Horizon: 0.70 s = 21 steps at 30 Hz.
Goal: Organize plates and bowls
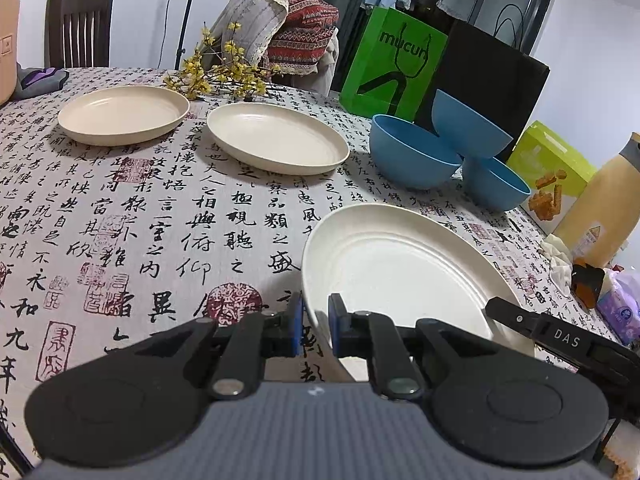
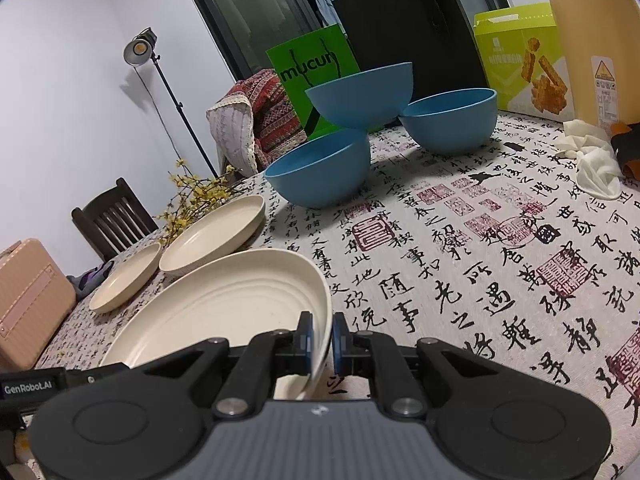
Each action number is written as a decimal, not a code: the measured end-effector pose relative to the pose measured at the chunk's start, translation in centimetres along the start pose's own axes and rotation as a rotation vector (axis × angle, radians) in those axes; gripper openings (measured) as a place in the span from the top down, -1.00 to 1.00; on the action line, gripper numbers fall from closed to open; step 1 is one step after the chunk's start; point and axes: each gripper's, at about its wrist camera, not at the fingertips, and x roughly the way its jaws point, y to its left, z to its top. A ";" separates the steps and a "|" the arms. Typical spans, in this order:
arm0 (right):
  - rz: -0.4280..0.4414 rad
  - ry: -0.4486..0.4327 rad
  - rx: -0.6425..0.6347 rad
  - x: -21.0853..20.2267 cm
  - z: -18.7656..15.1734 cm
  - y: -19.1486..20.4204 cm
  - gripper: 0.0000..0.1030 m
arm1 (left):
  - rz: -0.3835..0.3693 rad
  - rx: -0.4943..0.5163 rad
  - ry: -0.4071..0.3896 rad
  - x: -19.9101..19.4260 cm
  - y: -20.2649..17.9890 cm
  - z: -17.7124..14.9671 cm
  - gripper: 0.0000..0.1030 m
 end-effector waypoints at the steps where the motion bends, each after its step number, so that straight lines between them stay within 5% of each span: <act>1: -0.001 0.000 -0.001 0.1 0.0 0.0 0.82 | 0.003 0.001 0.000 0.1 0.0 0.0 0.73; 21: -0.013 0.016 -0.017 0.9 -0.6 -0.4 0.82 | 0.016 0.007 0.034 1.5 0.2 -0.6 0.73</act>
